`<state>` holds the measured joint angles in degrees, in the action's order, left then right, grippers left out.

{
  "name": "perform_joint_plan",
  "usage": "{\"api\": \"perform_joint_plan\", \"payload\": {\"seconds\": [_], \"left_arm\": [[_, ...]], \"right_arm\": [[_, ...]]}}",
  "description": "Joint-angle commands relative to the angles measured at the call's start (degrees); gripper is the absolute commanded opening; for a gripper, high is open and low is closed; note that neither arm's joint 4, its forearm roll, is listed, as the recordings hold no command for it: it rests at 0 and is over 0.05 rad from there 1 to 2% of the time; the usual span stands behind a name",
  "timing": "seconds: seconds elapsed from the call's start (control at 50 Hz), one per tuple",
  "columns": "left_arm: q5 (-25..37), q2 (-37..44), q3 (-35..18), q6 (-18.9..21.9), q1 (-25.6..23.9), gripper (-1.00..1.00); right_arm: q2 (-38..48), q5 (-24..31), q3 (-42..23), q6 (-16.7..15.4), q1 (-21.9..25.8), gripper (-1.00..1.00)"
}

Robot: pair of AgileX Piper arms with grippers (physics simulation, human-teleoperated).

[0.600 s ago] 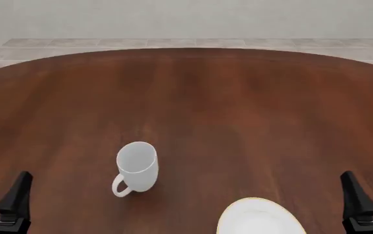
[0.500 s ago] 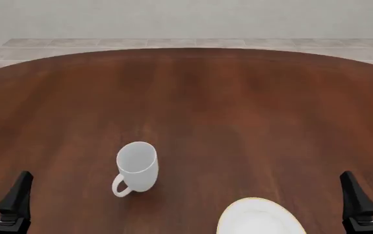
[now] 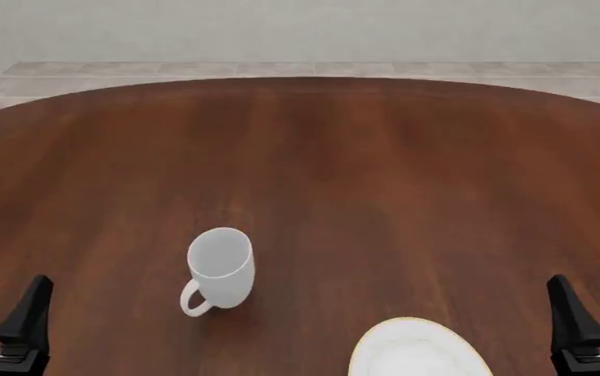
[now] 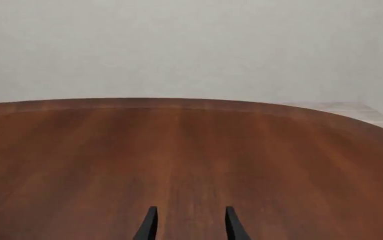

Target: Put the white mug on the plate.

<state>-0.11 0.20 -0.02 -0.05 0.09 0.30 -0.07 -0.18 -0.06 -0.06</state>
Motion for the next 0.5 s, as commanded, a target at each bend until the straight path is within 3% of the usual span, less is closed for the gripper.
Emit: {"api": "perform_joint_plan", "payload": {"seconds": [0.02, 0.06, 0.08, 0.1, 0.14, 0.22, 0.34, 0.36, 0.5], "left_arm": [[0.25, 0.17, -0.21, 0.02, -2.79, 1.0], [-0.27, 2.02, -0.17, 0.47, -3.01, 1.0], [-3.98, 9.04, -0.15, -0.6, -3.99, 1.0], [-3.49, 8.91, -0.75, 0.41, -3.75, 1.0], [-0.2, 8.18, -3.98, -2.21, -4.63, 1.0], [2.35, 13.53, -8.31, 0.28, -8.93, 1.0], [5.6, 17.83, -11.56, 0.54, -12.35, 1.0], [7.88, 18.76, -14.31, -1.48, -12.62, 1.0], [11.79, 22.37, -17.13, -0.24, -14.6, 1.0]], "right_arm": [[0.1, -0.11, 0.02, 0.03, 0.01, 1.0], [0.07, -0.08, 0.01, 0.03, 0.01, 1.0], [0.03, -0.02, 0.0, 0.04, 0.01, 1.0], [0.03, -0.02, 0.0, 0.04, 0.01, 1.0], [-0.03, 0.05, -0.02, 0.04, 0.01, 1.0], [-0.03, 0.07, -0.02, 0.04, 0.02, 1.0], [-0.04, 0.06, -0.02, 0.04, 0.02, 1.0], [-0.04, 0.07, -0.02, 0.03, 0.01, 1.0], [-0.04, 0.06, -0.02, 0.04, 0.03, 1.0]]}}
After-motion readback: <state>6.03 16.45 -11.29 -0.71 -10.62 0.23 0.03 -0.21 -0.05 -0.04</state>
